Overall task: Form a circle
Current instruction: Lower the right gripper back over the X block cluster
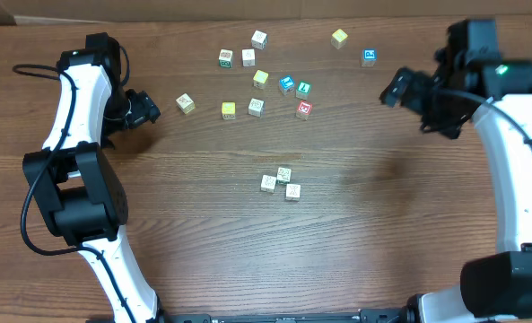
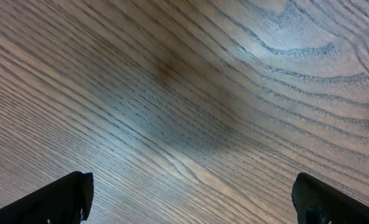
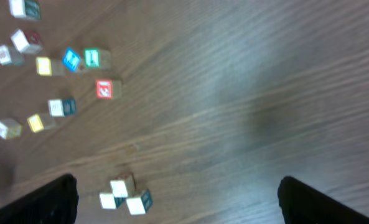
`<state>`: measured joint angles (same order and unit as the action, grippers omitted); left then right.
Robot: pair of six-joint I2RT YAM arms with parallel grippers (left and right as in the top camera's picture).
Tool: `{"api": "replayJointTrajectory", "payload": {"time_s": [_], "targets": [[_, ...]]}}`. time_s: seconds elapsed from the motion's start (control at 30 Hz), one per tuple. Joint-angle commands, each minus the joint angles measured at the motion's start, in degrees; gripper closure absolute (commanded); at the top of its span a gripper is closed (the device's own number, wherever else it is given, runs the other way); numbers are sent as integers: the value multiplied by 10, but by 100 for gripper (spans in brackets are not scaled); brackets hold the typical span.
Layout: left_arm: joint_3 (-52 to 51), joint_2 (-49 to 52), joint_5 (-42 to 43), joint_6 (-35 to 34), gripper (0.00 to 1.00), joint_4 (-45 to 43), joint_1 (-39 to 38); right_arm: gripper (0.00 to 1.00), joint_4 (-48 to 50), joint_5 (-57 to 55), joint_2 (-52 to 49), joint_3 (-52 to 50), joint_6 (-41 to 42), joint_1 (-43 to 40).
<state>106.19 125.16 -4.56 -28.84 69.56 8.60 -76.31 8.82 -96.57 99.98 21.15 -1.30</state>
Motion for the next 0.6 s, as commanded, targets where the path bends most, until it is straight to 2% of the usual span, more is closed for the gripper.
{"api": "replayJointTrajectory", "payload": {"time_s": [0.0, 0.17, 0.37, 0.5, 0.53, 0.57], "targets": [[-2, 7, 1, -12, 0, 0, -4, 0, -47, 7, -48, 93, -44, -7], [-2, 7, 1, -12, 1, 0, -4, 0, -54, 7, -95, 110, -52, 5], [-2, 7, 1, -12, 0, 0, -4, 1, -54, 7, -129, 110, -44, 58], [-2, 7, 1, -12, 1, 0, -4, 38, -65, 7, -127, 110, -33, 89], [-2, 7, 1, -12, 0, 0, -4, 46, -72, 7, -127, 110, -23, 97], [-2, 7, 1, -12, 0, 0, -4, 46, -80, 7, -127, 108, -7, 106]]}}
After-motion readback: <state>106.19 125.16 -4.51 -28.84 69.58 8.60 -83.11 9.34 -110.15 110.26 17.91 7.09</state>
